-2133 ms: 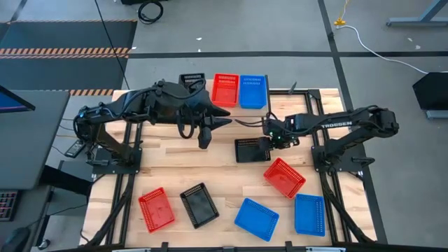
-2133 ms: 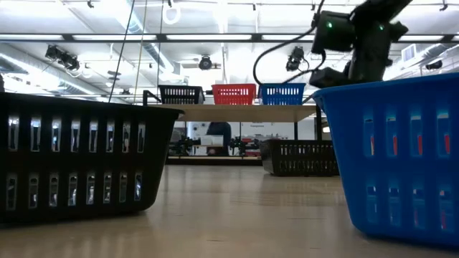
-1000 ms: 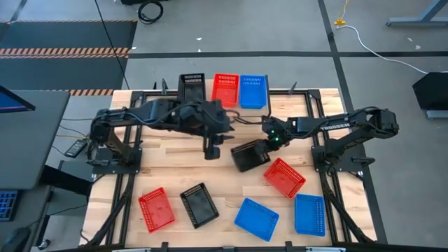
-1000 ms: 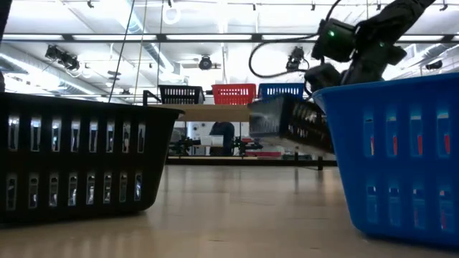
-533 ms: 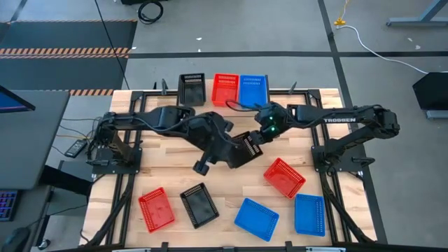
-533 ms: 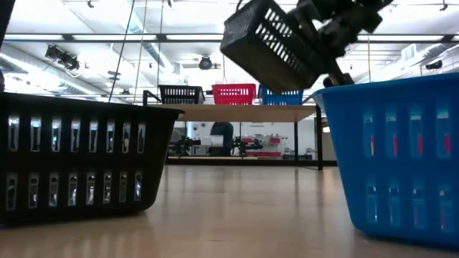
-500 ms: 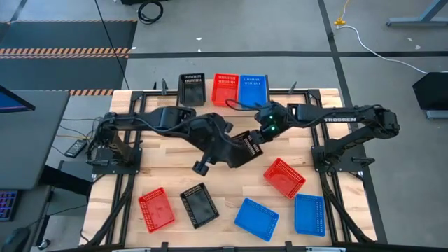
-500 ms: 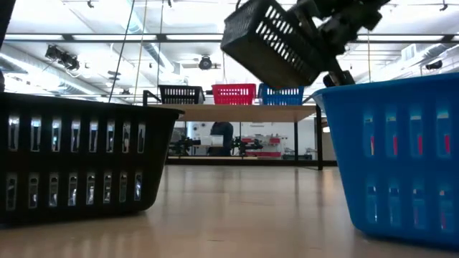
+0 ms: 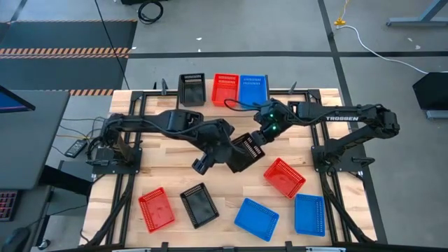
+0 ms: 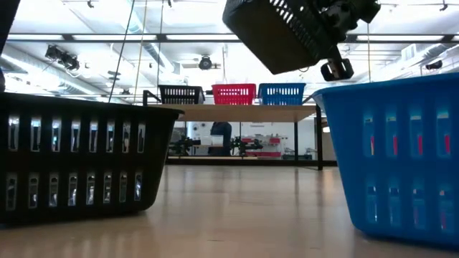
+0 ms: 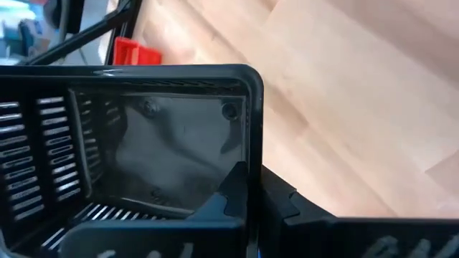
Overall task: Stack baskets on shelf by color
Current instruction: Stack the top black bin on the black bin on the shelf
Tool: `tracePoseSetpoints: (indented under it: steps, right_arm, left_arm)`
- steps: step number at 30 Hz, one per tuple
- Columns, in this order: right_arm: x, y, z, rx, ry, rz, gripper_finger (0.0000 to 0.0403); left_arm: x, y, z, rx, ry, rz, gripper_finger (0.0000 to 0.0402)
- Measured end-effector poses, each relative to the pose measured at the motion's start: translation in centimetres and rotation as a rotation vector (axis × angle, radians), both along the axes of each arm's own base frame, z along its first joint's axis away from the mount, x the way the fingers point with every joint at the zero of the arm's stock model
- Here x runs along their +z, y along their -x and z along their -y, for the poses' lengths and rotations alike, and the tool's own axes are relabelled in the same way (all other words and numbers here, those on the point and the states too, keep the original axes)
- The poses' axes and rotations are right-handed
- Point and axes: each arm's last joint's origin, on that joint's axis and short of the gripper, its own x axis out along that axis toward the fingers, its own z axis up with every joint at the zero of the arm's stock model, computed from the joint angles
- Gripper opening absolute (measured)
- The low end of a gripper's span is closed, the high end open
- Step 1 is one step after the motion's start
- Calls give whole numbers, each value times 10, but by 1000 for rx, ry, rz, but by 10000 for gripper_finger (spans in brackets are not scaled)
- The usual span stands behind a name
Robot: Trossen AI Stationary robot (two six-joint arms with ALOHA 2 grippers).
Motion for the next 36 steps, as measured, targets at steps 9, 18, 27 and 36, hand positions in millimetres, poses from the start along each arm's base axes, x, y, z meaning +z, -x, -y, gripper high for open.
tracePoseSetpoints:
  steps: [9, 18, 27, 36]
  right_arm:
    - [4, -6, -8, 47, 1, 70, 11]
    - [5, -6, -6, 47, 17, 77, 14]
    - [7, -7, -2, 70, 31, 124, 98]
    - [13, -6, -4, 133, -4, 178, 192]
  left_arm:
    - [-29, -19, 9, -51, 5, -97, 225]
    - [-39, -23, 18, -73, 2, -128, 118]
    - [-40, -19, 19, -48, 69, -180, 23]
    - [-42, -12, 18, 37, 107, -265, 22]
